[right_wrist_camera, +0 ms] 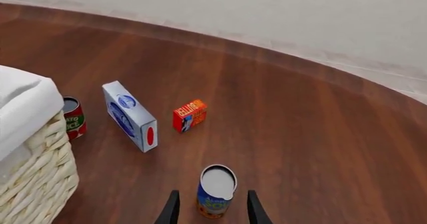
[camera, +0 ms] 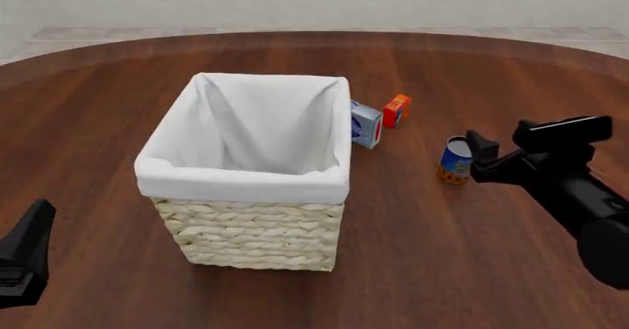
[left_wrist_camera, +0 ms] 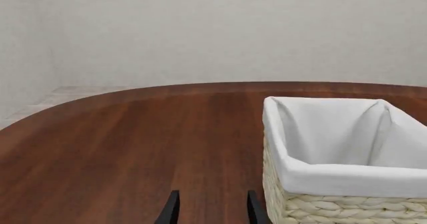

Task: Pick up the alphabet soup and put it in the basket.

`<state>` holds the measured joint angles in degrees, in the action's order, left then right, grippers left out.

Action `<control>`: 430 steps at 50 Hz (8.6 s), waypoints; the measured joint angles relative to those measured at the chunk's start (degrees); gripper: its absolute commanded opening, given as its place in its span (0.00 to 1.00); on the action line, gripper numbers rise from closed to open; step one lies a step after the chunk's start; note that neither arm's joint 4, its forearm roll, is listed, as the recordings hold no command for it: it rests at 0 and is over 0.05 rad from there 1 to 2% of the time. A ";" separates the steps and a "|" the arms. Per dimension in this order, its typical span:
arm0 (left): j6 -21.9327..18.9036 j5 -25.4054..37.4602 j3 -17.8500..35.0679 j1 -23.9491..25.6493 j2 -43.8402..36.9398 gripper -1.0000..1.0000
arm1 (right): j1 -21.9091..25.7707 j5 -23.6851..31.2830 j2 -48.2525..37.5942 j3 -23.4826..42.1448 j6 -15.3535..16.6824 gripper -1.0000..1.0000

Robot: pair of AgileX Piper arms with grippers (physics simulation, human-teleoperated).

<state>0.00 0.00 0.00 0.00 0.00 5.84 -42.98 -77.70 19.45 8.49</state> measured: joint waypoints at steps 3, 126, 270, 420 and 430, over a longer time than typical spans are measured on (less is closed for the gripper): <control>0.00 0.00 0.00 0.00 0.00 1.00 | 0.16 0.48 -0.15 0.45 0.14 1.00; 0.00 0.00 0.00 0.00 0.00 1.00 | 0.03 4.63 -13.38 11.55 3.55 1.00; 0.00 0.00 0.00 0.00 0.00 1.00 | -1.98 0.40 -22.58 14.33 0.54 1.00; 0.00 0.00 0.00 0.00 0.00 1.00 | -3.07 -5.38 -30.05 14.37 -3.76 1.00; 0.00 0.00 0.00 0.00 0.00 1.00 | -3.08 -5.52 -30.51 14.61 -4.21 1.00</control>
<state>0.00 0.00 0.00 0.00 0.00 2.75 -48.49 -108.21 34.06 4.28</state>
